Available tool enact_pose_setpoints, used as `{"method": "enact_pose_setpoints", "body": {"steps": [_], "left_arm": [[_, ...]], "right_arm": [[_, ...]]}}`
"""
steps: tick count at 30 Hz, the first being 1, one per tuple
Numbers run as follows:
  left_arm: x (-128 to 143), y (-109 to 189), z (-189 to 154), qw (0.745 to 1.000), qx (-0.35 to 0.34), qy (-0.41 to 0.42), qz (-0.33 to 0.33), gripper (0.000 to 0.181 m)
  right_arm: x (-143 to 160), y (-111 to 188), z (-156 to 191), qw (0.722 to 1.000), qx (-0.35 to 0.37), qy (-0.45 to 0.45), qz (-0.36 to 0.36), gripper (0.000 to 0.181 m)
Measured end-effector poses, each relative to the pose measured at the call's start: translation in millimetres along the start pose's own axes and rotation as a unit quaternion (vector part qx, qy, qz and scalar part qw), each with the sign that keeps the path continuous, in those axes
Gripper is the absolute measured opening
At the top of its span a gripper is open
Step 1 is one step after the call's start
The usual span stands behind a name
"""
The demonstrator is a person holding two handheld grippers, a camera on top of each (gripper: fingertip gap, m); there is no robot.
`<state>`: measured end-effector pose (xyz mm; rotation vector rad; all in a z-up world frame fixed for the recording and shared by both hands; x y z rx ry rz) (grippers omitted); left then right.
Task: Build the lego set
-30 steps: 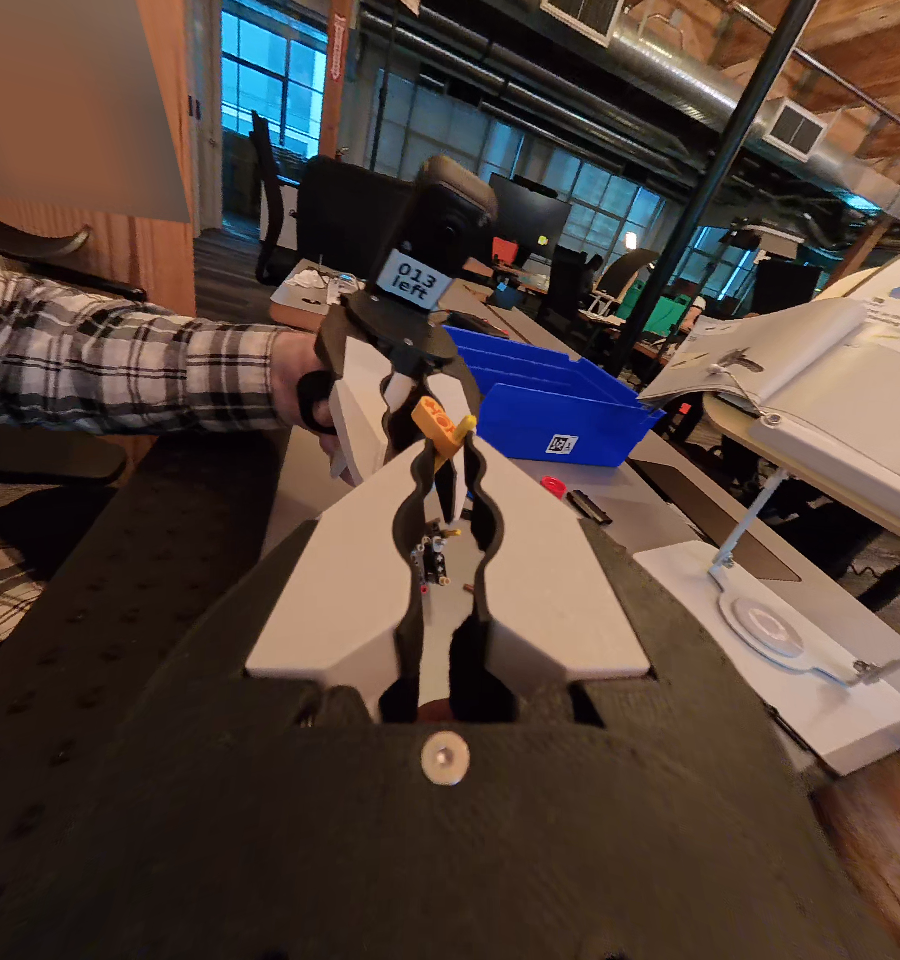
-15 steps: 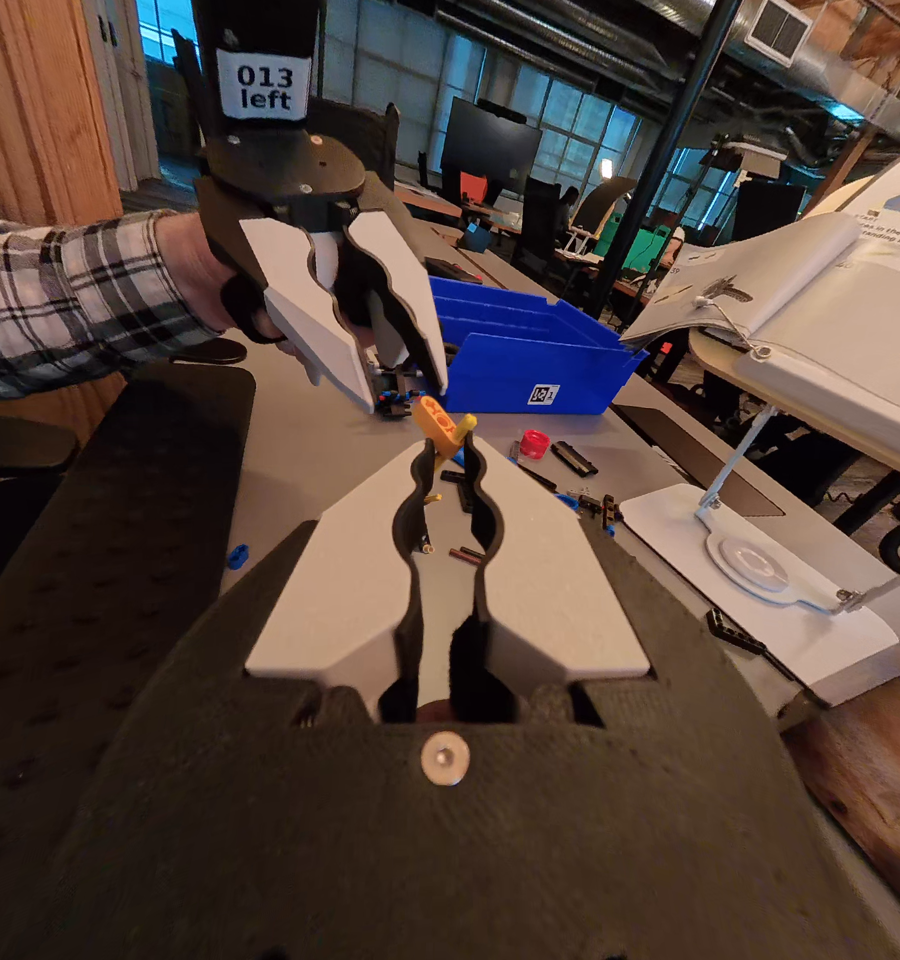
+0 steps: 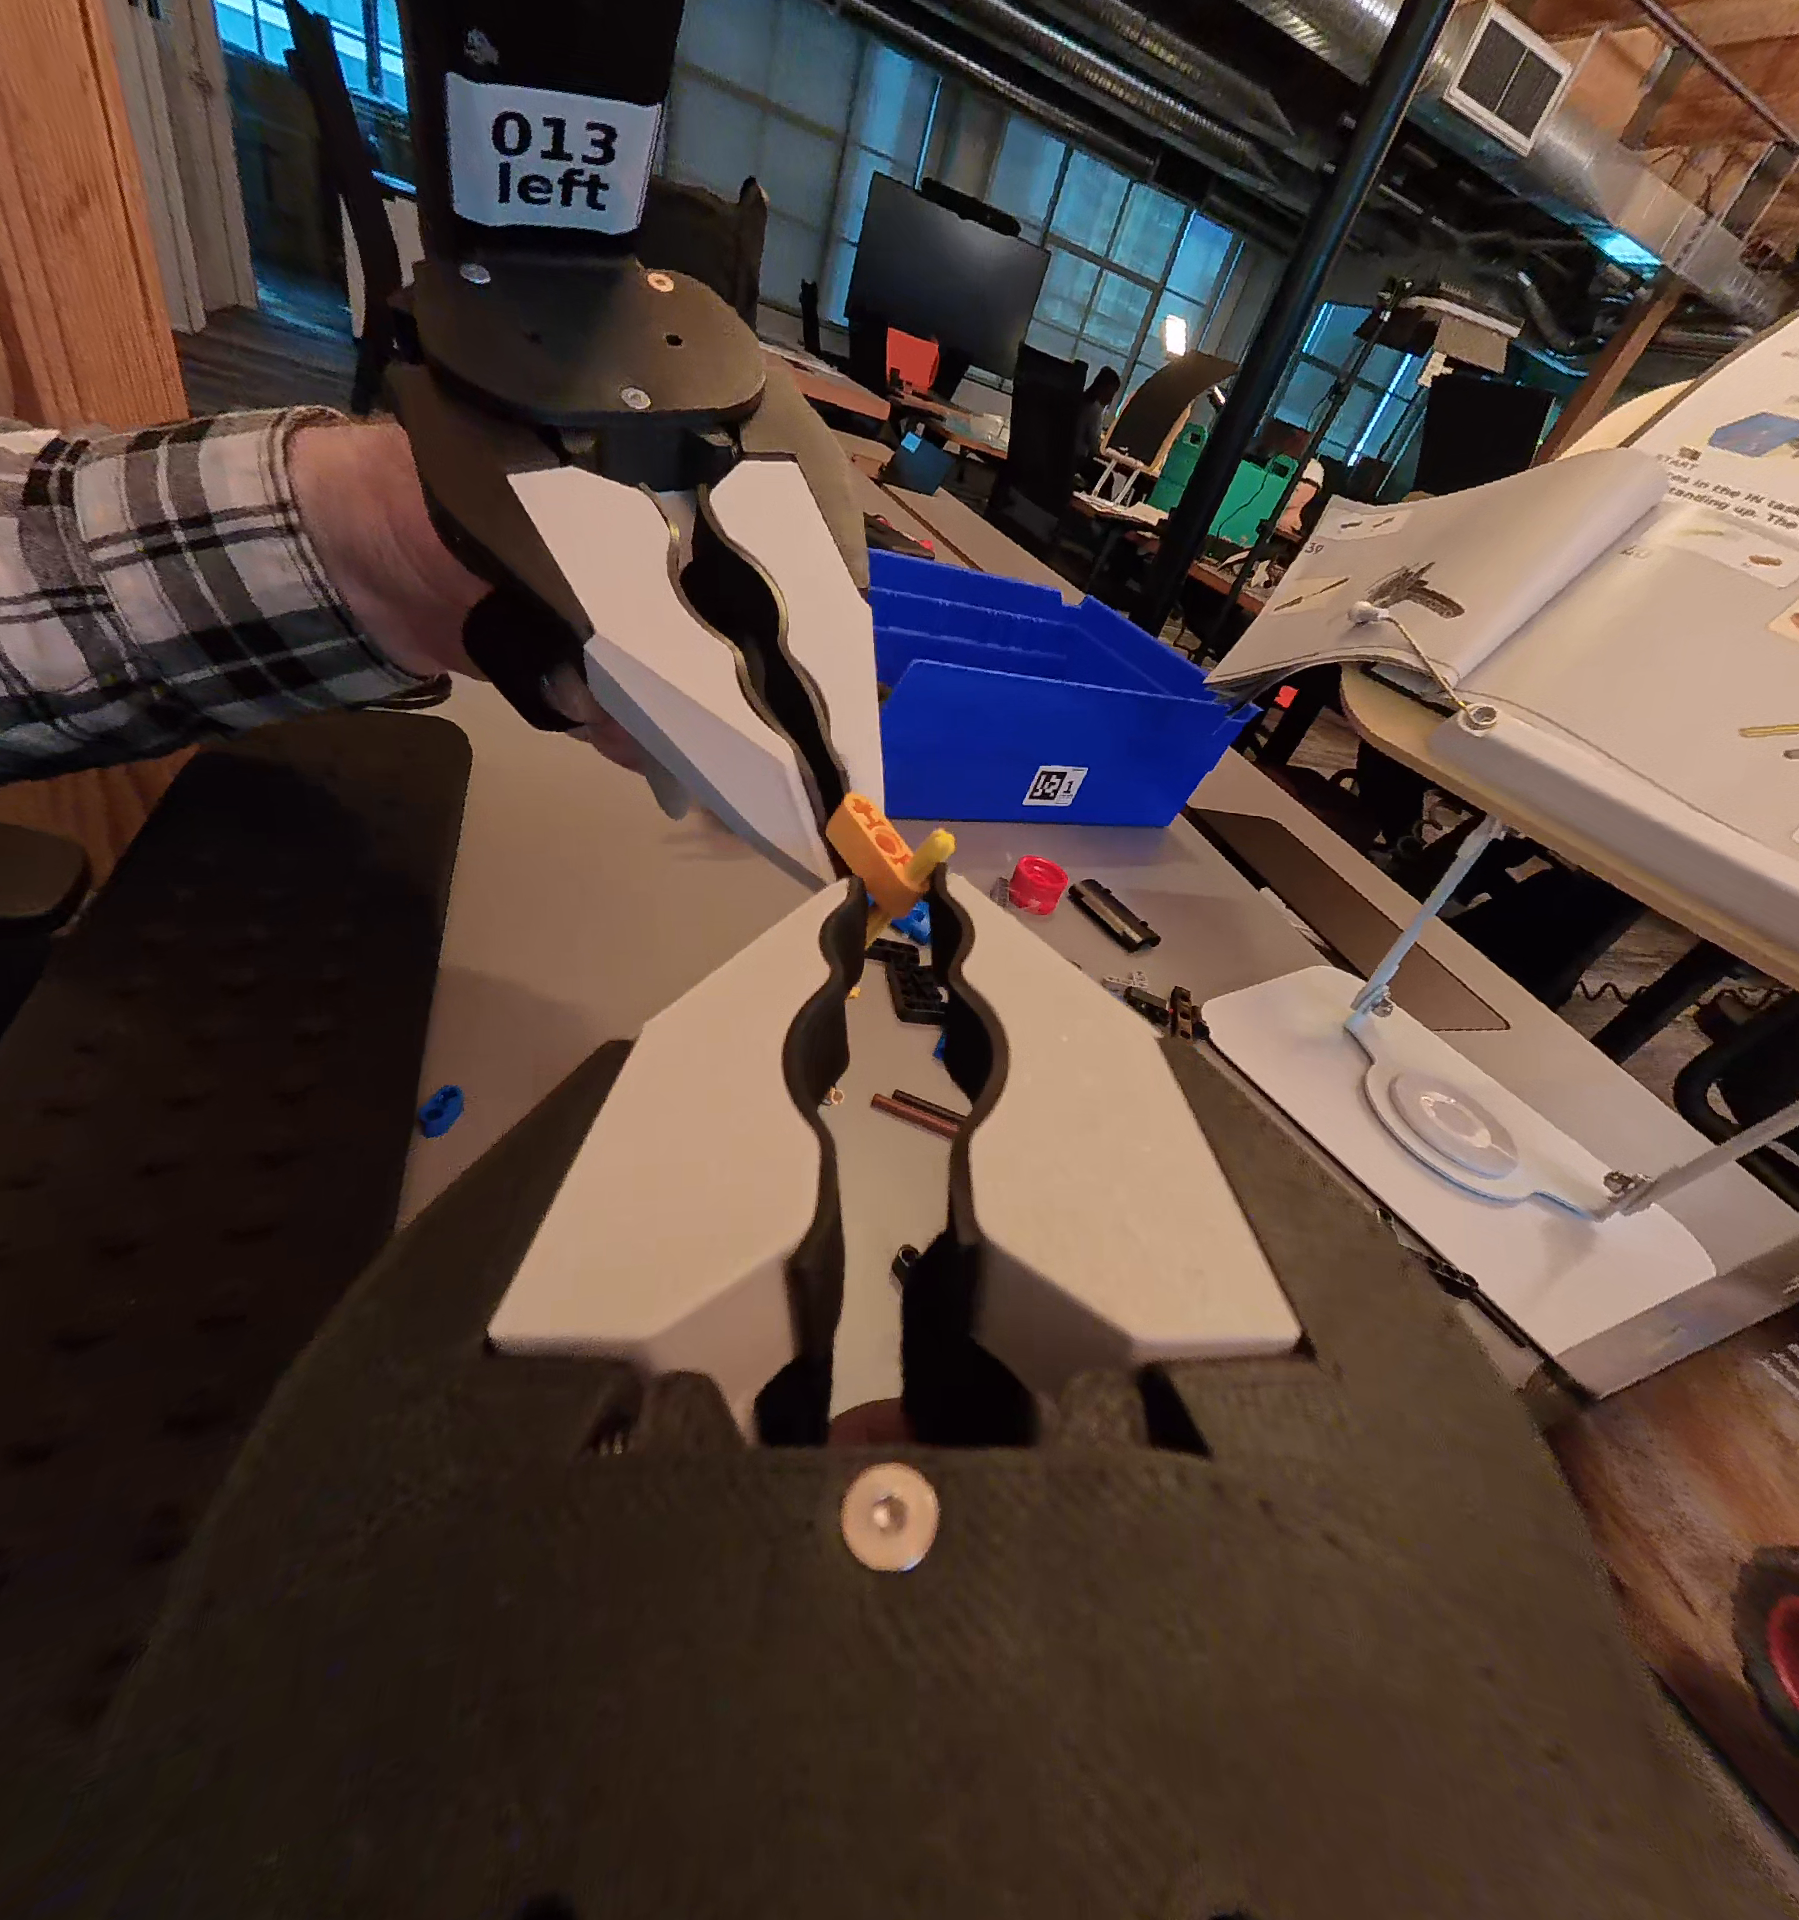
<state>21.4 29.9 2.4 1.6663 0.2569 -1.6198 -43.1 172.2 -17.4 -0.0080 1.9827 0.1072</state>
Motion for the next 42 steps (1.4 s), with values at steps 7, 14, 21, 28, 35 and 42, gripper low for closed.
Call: {"method": "enact_pose_setpoints", "body": {"steps": [7, 14, 21, 28, 35, 42], "left_arm": [[0, 3, -3, 0.999, 0.020, -0.023, 0.023, 0.000], [2, 3, -3, 0.999, 0.024, -0.023, 0.023, 0.000], [4, 5, -2, 1.000, 0.012, 0.003, -0.007, 0.009], [7, 3, 0, 0.999, 0.008, 0.019, -0.024, 0.004], [4, 4, 7, 1.000, 0.017, 0.006, 0.001, 0.000], [-1, 1, 14, 1.000, 0.027, 0.006, 0.004, 0.000]], "right_arm": [[-2, 2, 1, 0.999, -0.025, -0.010, -0.017, 0.010], [0, 1, 2, 0.999, -0.035, -0.017, -0.012, 0.010], [2, -1, 1, 1.000, -0.024, -0.016, -0.006, 0.009], [3, -2, 0, 1.000, -0.021, -0.016, -0.006, 0.009], [3, -4, -2, 1.000, -0.014, -0.022, -0.006, 0.010], [3, -1, -6, 0.999, -0.009, -0.033, -0.007, 0.010]]}}
Point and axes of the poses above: each gripper's, where its closed fingertips meet, y back along the fingers, x out of its underside, z = x × y across the jaws, the point moved 9 cm from there along y, back along the fingers, and after that the axes turned 7 degrees about y, right-handed, at the moved point
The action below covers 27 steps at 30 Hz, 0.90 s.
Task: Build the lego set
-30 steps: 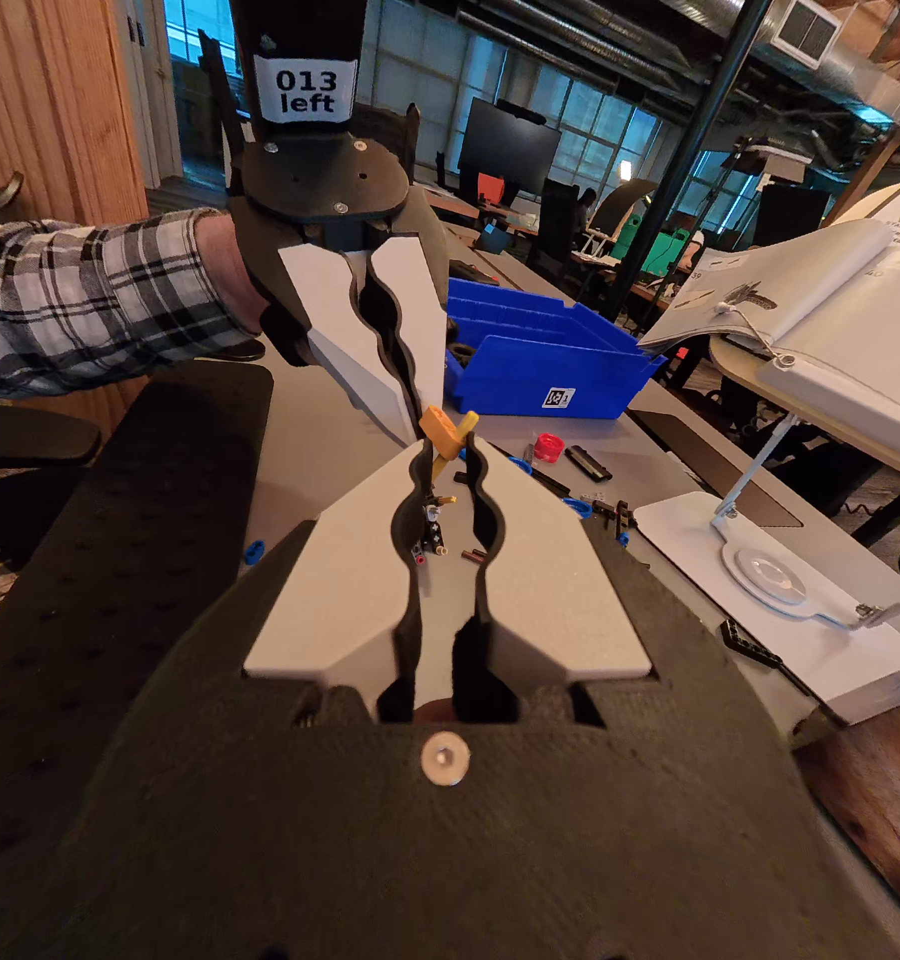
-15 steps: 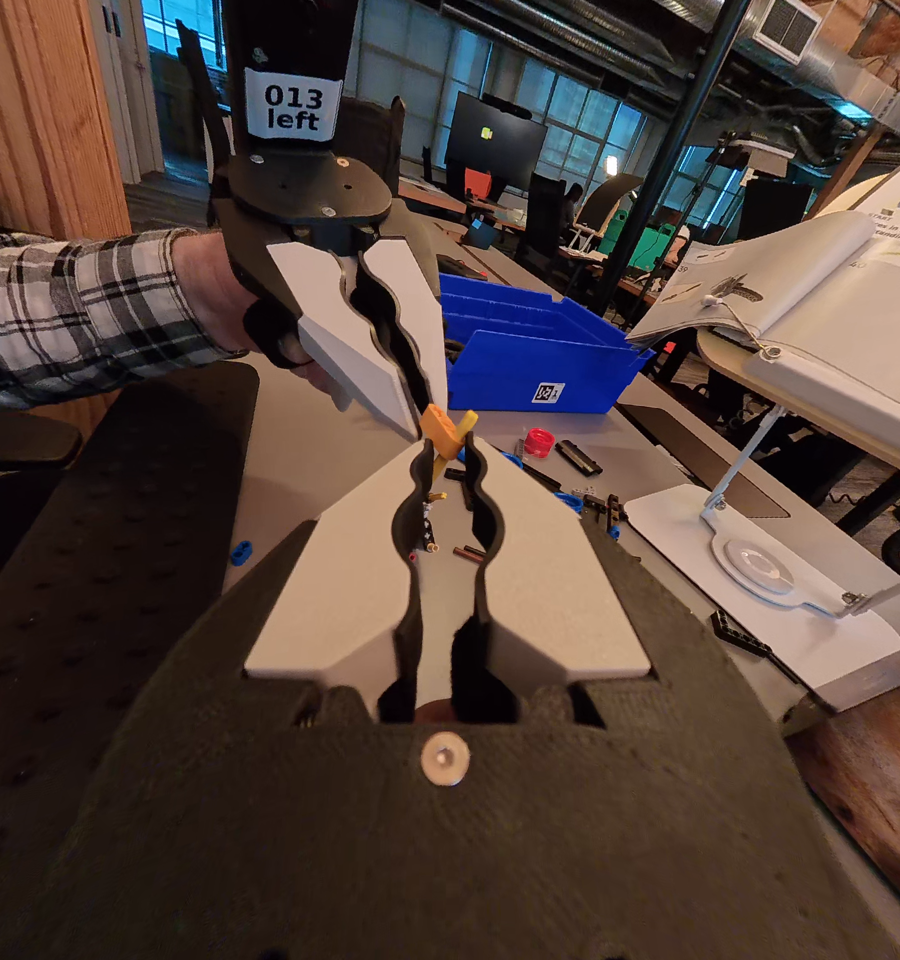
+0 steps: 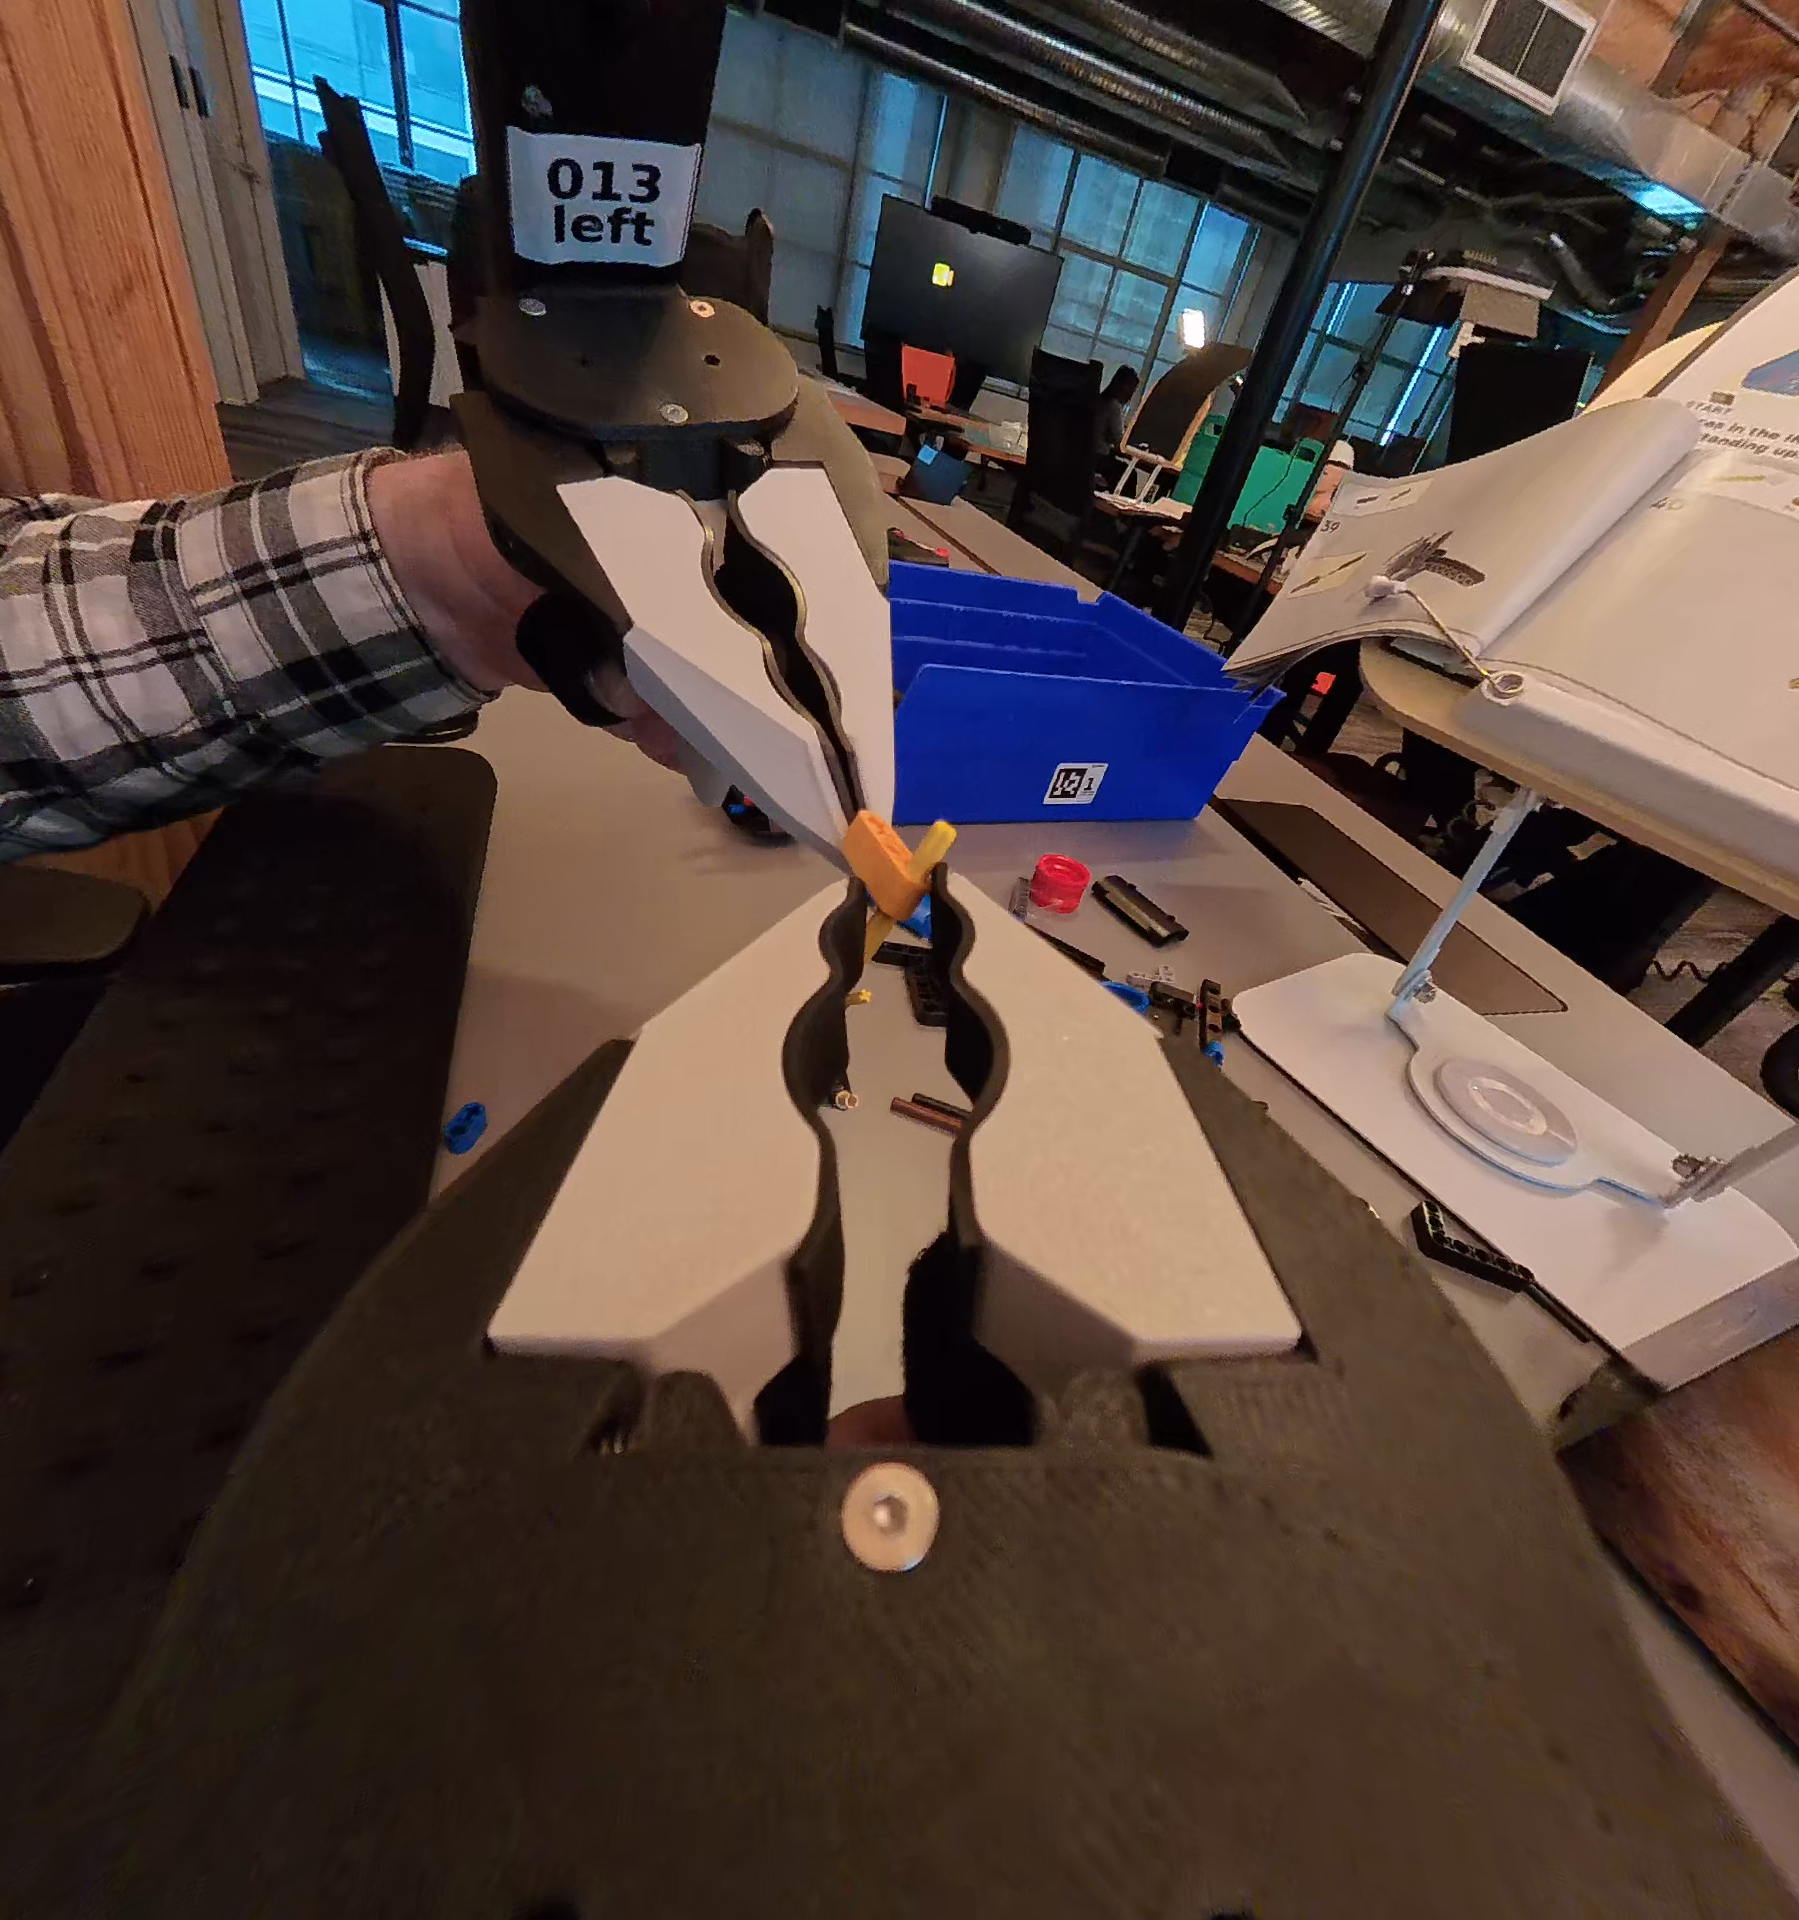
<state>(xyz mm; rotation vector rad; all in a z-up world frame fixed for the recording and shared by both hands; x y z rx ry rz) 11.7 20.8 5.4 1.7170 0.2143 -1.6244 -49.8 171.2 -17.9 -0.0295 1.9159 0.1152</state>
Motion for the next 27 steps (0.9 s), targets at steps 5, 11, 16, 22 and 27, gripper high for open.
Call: {"method": "enact_pose_setpoints", "body": {"steps": [5, 11, 16, 22, 27], "left_arm": [[4, -1, 0, 1.000, -0.009, 0.013, -0.007, 0.006], [21, 10, 5, 0.995, -0.062, 0.000, 0.076, 0.027], [49, 14, -1, 0.978, -0.080, -0.008, 0.191, 0.025], [78, 11, -6, 0.959, -0.101, -0.004, 0.265, 0.016], [93, 13, -6, 0.955, -0.117, 0.010, 0.273, 0.007]], "right_arm": [[1, 1, -2, 1.000, 0.009, -0.003, 0.007, 0.009], [5, 1, -6, 1.000, 0.016, -0.013, 0.021, 0.009], [8, -1, -5, 0.999, 0.011, -0.017, 0.033, 0.009], [12, -2, -6, 0.999, 0.009, -0.024, 0.041, 0.010], [14, -4, -5, 0.999, 0.003, -0.025, 0.047, 0.010]]}}
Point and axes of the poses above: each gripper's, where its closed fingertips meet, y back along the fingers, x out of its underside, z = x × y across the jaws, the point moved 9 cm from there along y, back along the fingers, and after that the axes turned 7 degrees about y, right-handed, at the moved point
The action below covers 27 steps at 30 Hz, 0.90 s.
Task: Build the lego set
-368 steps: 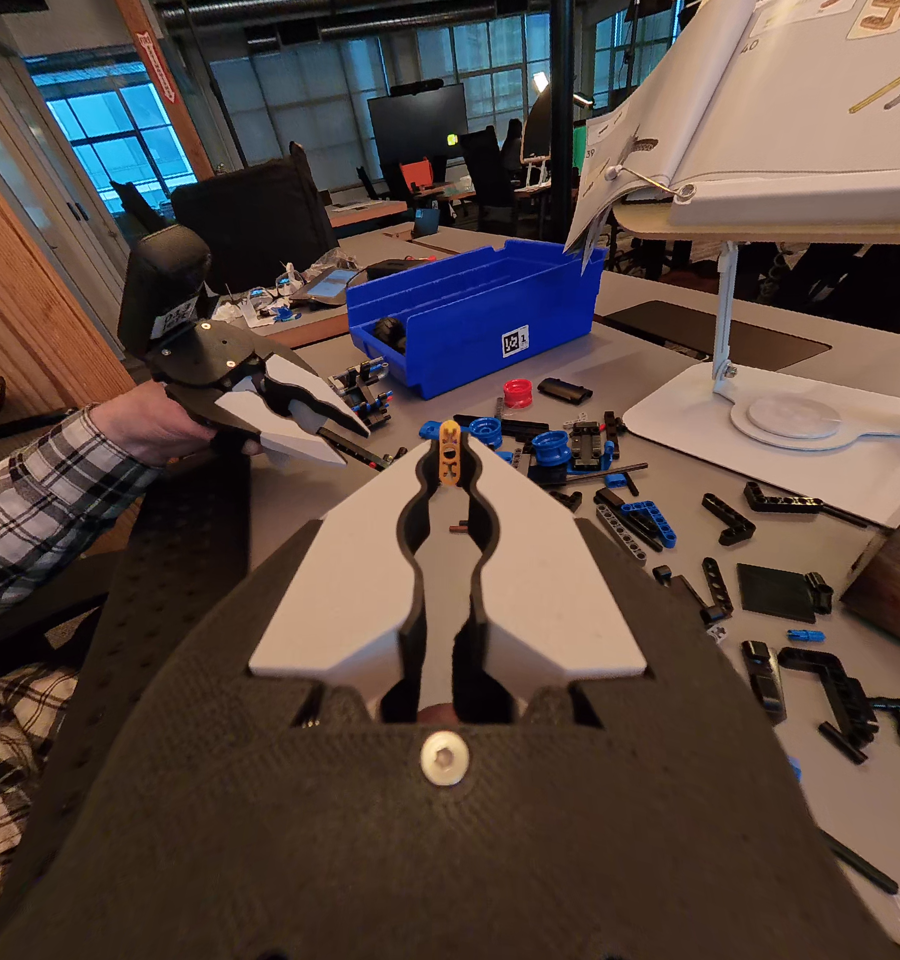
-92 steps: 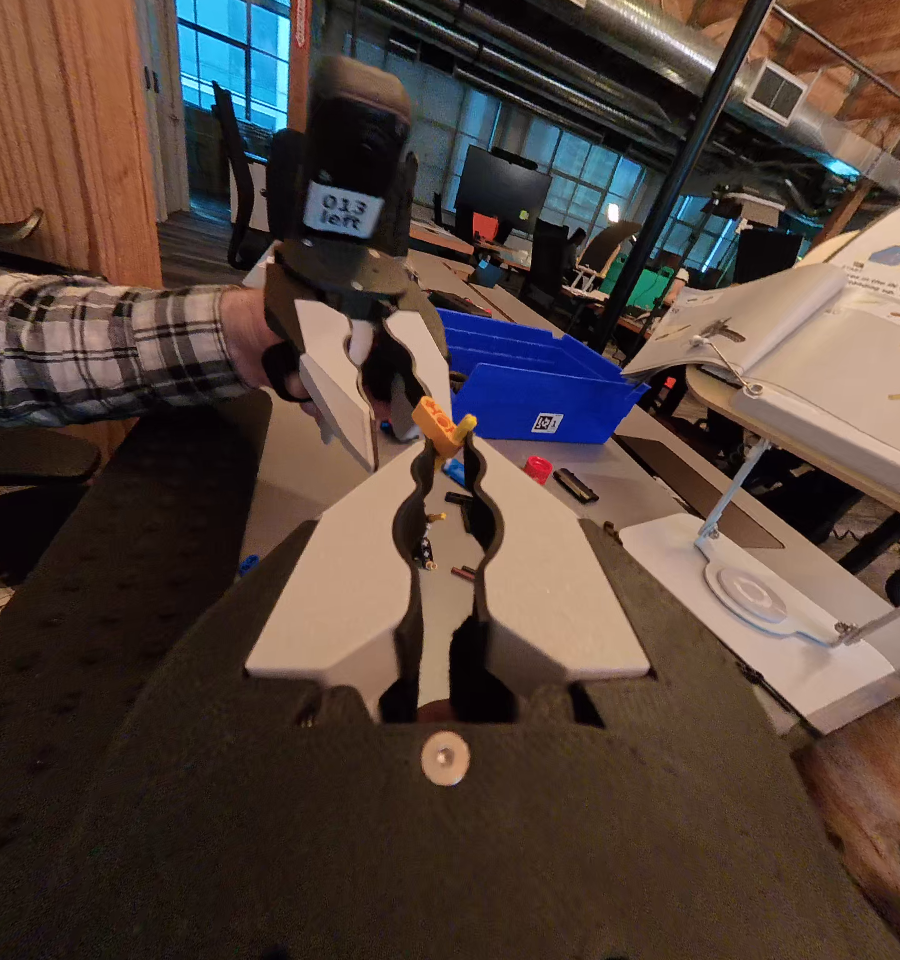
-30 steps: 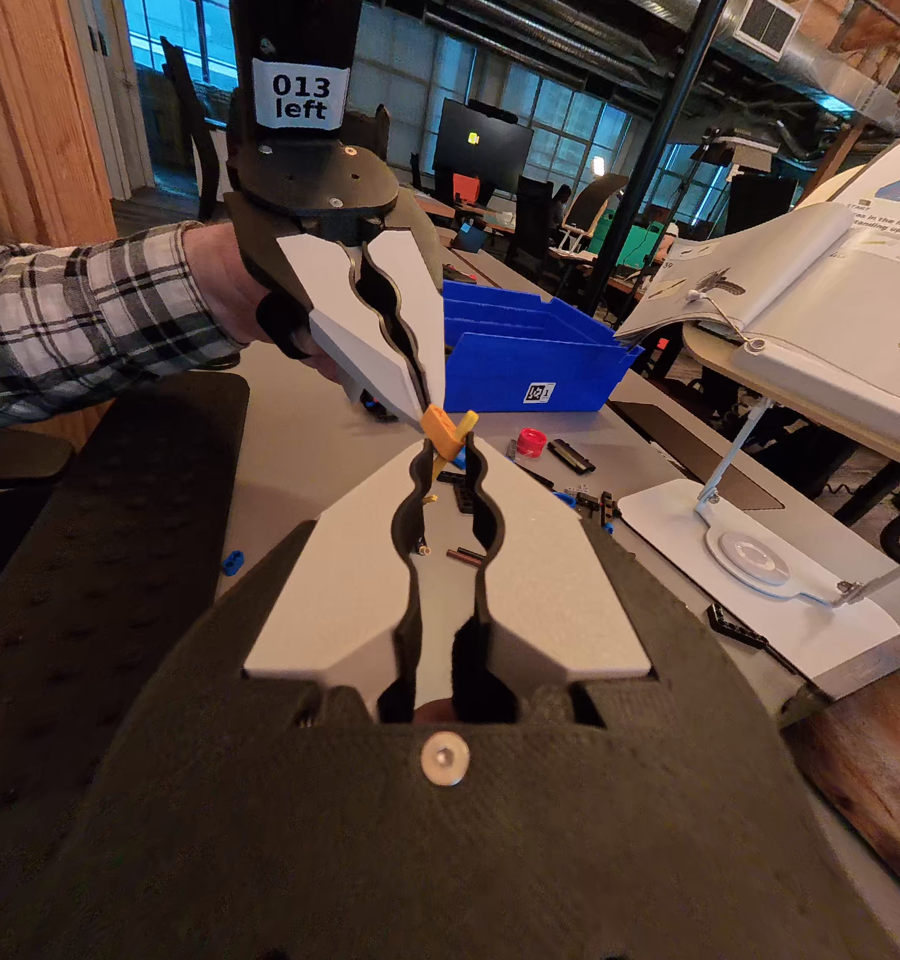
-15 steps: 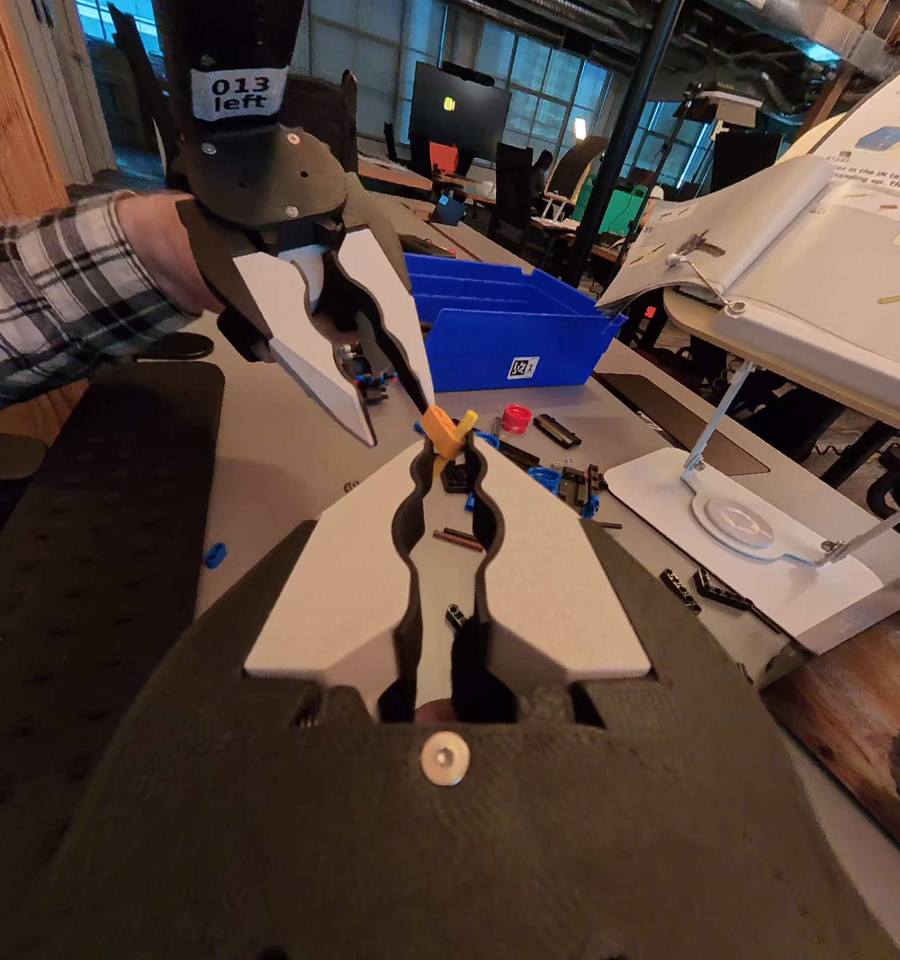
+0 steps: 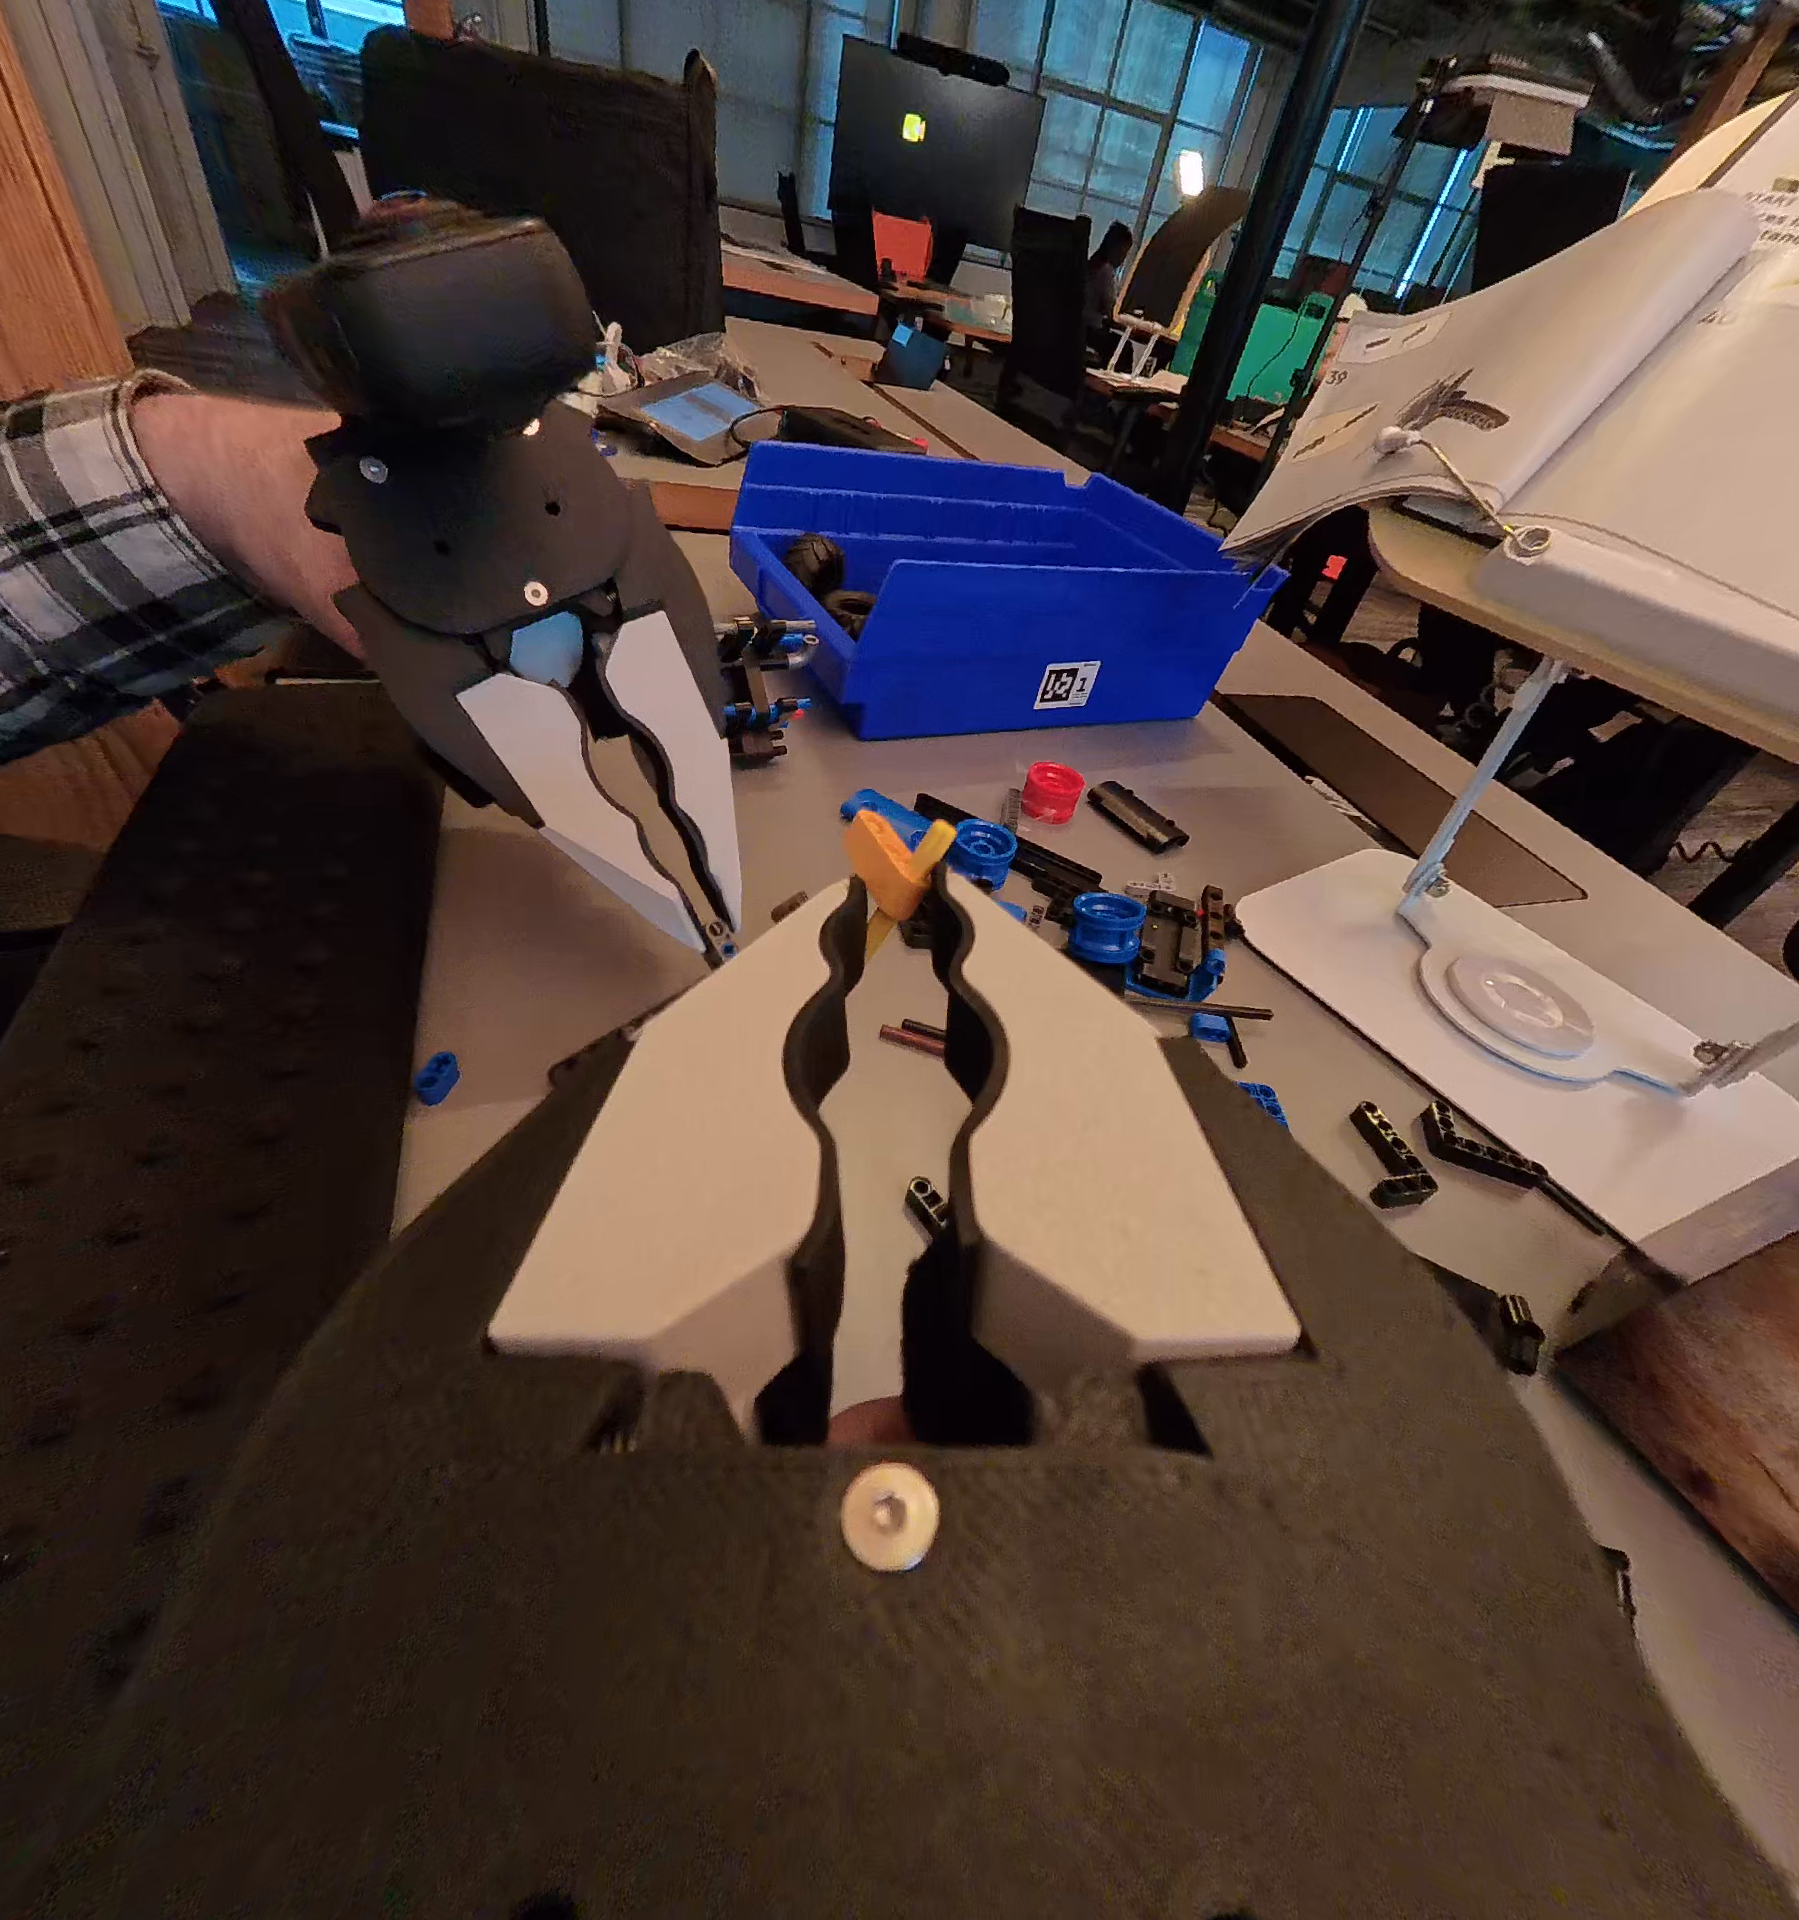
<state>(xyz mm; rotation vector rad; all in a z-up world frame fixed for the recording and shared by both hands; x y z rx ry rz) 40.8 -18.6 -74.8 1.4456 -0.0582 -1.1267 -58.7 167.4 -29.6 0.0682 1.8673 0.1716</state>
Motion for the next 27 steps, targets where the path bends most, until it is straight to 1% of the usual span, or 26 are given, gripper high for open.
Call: {"method": "enact_pose_setpoints", "body": {"steps": [3, 10, 16, 20, 27], "left_arm": [[7, 2, 0, 0.999, 0.005, 0.022, -0.026, 0.006], [19, 6, -1, 0.996, 0.005, 0.058, -0.061, 0.006], [23, 4, 0, 0.994, -0.018, 0.060, -0.090, 0.006], [18, 5, 3, 0.987, -0.033, 0.083, -0.134, 0.006], [-6, 15, 12, 0.958, -0.094, 0.113, -0.247, 0.006]], "right_arm": [[0, 0, 0, 1.000, -0.001, -0.002, -0.001, 0.010], [1, -1, 0, 1.000, -0.004, -0.003, 0.002, 0.010], [2, -1, -1, 1.000, -0.004, -0.009, 0.002, 0.010], [4, 0, -3, 1.000, -0.003, -0.021, 0.007, 0.010], [8, 1, -11, 0.997, -0.010, -0.082, 0.001, 0.010]]}}
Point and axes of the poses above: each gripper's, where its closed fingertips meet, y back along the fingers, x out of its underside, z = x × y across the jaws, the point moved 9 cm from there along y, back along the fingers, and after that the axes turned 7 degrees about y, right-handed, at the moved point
